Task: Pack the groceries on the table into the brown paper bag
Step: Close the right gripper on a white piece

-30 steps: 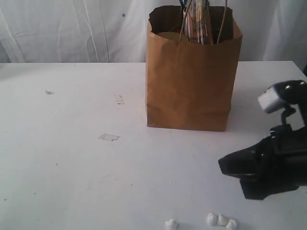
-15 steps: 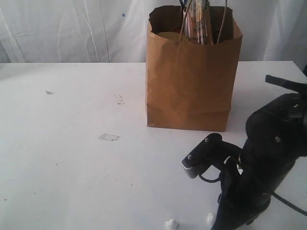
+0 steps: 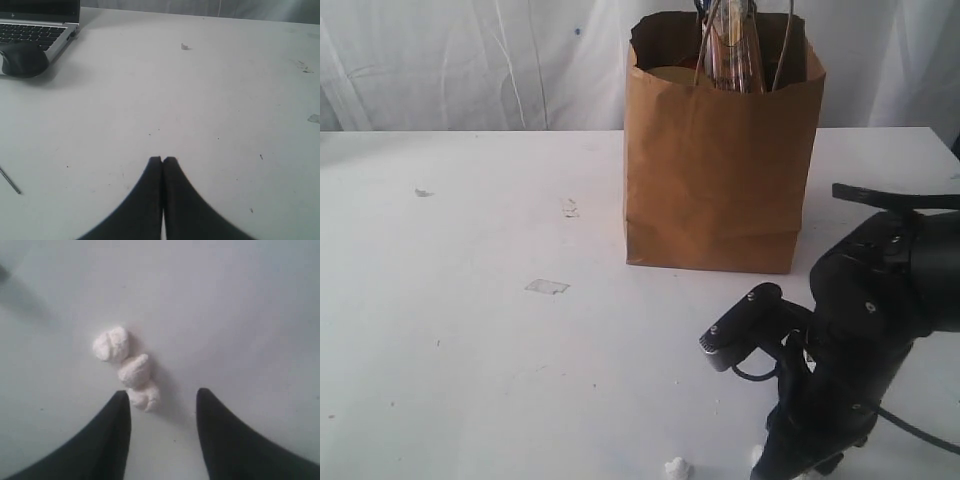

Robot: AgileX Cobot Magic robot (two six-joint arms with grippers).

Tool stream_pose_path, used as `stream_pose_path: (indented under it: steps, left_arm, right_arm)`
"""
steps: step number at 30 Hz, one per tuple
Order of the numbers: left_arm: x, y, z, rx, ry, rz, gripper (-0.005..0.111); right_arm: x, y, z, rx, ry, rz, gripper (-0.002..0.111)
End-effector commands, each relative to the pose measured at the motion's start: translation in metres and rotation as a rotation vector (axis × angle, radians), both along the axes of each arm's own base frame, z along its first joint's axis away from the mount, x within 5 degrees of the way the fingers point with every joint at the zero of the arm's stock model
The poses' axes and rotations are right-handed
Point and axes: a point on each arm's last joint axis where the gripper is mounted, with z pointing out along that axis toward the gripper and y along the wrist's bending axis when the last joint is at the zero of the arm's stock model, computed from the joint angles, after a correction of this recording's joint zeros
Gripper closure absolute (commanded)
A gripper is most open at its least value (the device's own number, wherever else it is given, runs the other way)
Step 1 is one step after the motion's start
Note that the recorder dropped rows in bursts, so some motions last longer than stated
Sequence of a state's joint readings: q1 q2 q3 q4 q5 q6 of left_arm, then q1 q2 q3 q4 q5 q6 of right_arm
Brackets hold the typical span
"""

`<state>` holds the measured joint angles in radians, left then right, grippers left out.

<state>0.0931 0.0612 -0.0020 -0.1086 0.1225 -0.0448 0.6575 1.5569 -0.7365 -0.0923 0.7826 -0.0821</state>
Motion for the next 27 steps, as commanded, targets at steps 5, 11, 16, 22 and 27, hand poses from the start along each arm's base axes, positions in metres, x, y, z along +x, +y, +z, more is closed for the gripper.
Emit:
stream_pose_path:
  steps: [5, 11, 16, 22, 27]
  left_arm:
    - [0.000, -0.001, -0.001, -0.006, 0.002, -0.006, 0.107]
    - [0.000, -0.001, -0.001, -0.006, 0.002, -0.006, 0.107]
    - [0.000, -0.001, -0.001, -0.006, 0.002, -0.006, 0.107]
    - [0.000, -0.001, -0.001, -0.006, 0.002, -0.006, 0.107]
    - [0.000, -0.001, -0.001, -0.006, 0.002, -0.006, 0.107]
  right_arm:
    - [0.001, 0.002, -0.002, 0.044, 0.032, -0.062, 0.068]
    - [-0.003, 0.002, -0.017, 0.046, 0.061, -0.073, 0.068]
    - [-0.003, 0.002, -0.018, 0.044, 0.062, -0.081, 0.068]
    - [-0.002, 0.001, -0.021, 0.018, 0.067, -0.064, 0.070]
    - [-0.002, -0.001, -0.015, 0.006, 0.053, -0.049, 0.099]
